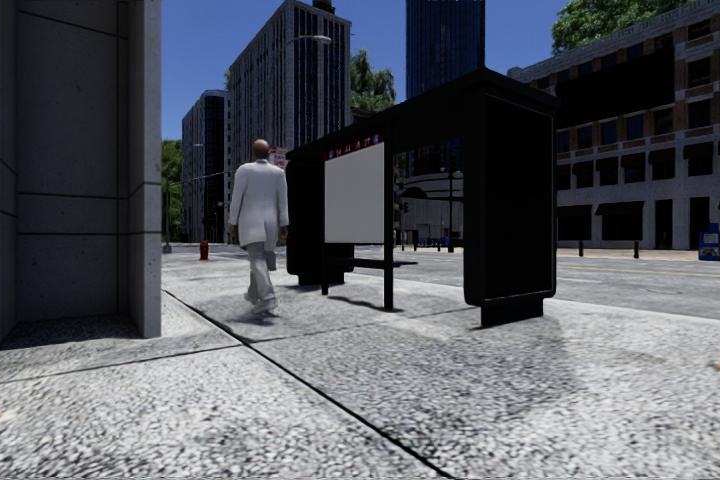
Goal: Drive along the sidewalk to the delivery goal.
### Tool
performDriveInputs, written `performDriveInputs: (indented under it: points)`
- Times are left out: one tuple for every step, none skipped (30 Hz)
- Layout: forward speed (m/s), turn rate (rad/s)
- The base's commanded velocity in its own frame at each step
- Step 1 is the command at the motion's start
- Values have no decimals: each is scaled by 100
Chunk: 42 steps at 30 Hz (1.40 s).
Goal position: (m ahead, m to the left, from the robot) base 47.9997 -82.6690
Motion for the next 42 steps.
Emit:
performDriveInputs:
  points:
    - [97,0]
    - [97,0]
    - [97,0]
    - [98,0]
    - [98,0]
    - [98,0]
    - [98,0]
    - [98,0]
    - [98,0]
    - [98,0]
    - [98,0]
    - [98,0]
    - [98,0]
    - [98,0]
    - [99,0]
    - [99,0]
    - [99,0]
    - [100,0]
    - [101,0]
    - [101,0]
    - [104,0]
    - [107,0]
    - [109,0]
    - [110,0]
    - [112,0]
    - [112,0]
    - [115,0]
    - [117,0]
    - [119,0]
    - [119,0]
    - [120,0]
    - [120,0]
    - [120,0]
    - [120,1]
    - [122,15]
    - [125,28]
    - [127,37]
    - [128,51]
    - [129,58]
    - [129,58]
    - [130,62]
    - [131,65]
